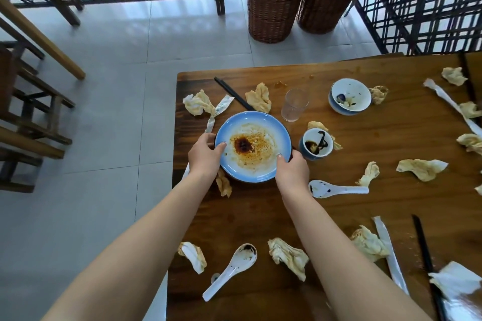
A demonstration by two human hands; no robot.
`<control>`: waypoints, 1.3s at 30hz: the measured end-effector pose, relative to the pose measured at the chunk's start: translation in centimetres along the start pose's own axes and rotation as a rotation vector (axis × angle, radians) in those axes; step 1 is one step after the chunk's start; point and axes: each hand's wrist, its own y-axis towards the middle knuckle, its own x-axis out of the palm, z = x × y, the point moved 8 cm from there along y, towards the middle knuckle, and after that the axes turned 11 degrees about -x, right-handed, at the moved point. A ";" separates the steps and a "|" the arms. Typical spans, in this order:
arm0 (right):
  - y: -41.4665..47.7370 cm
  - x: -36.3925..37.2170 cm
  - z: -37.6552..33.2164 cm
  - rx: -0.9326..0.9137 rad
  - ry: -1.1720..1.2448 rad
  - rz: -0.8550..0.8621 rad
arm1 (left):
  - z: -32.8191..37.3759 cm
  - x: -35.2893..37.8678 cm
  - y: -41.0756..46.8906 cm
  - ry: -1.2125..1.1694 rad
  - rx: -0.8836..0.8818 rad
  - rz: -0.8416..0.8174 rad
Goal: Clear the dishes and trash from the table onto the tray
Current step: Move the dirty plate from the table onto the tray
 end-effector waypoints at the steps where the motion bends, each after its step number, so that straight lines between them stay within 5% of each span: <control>1: 0.1 0.0 -0.1 0.004 -0.008 0.001 | -0.1 0.0 0.0 -0.012 -0.010 -0.001; 17: -2.7 -3.4 -0.3 -0.013 0.342 0.086 | -0.1 -0.5 -3.1 -0.330 -0.121 -0.078; 29: -8.2 -11.1 -3.0 -0.083 0.442 0.169 | 4.4 -2.3 -10.6 -0.342 0.024 -0.228; 39: -14.5 -22.4 0.4 -0.124 0.508 0.373 | 7.7 3.4 -21.2 -0.289 0.133 -0.468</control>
